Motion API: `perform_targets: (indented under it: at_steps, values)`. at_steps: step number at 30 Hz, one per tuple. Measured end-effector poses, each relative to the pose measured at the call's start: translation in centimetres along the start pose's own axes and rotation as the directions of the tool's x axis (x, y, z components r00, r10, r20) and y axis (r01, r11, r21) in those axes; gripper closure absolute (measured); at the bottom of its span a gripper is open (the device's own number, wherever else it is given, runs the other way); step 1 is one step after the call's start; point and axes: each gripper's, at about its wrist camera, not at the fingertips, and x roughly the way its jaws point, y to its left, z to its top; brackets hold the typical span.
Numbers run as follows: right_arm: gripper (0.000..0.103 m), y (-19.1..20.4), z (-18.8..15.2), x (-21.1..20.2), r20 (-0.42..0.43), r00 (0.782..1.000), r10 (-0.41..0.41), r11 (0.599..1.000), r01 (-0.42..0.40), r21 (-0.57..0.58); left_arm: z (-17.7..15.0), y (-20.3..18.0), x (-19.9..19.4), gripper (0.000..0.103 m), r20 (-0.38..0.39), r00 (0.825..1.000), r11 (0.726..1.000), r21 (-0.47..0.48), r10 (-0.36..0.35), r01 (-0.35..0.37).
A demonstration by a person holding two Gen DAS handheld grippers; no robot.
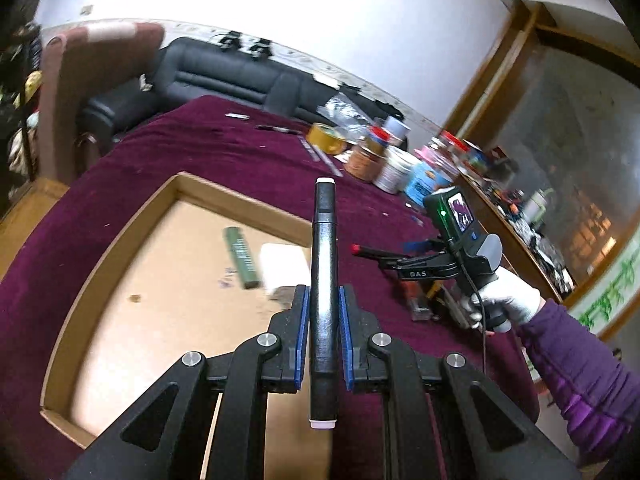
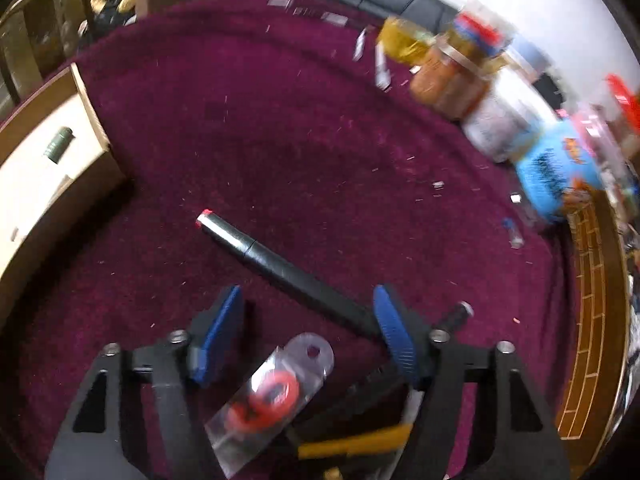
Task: Organize rigid objects
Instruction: 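Lift the black marker with the left gripper while the right gripper grasps a red-capped marker, then place both markers side by side in the cardboard box and release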
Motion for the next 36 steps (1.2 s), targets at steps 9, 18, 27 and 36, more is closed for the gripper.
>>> perform_targets:
  at_steps: [9,18,27,36]
  values:
    - [0.091,-2.9,1.2,1.7,-0.006,0.976,0.218,0.963,-0.214,0.167,-0.4,3.2,2.4,0.092,-0.048,0.999,0.997,-0.082,-0.003,-0.001]
    - [0.091,-5.2,-0.4,-3.9,0.225,0.924,0.309,0.865,-0.371,0.338,-0.4,3.6,1.8,0.092,-0.044,0.999,0.995,-0.096,0.009,-0.013]
    - [0.091,3.0,-0.4,-8.8,0.321,0.808,0.494,0.736,-0.585,0.339,2.2,5.3,2.9,0.092,-0.087,0.985,0.987,-0.057,0.146,-0.151]
    - [0.09,13.1,5.3,-2.6,0.269,0.734,0.623,0.61,-0.672,0.42,4.4,9.1,7.5,0.092,-0.186,0.959,0.97,-0.07,0.216,-0.232]
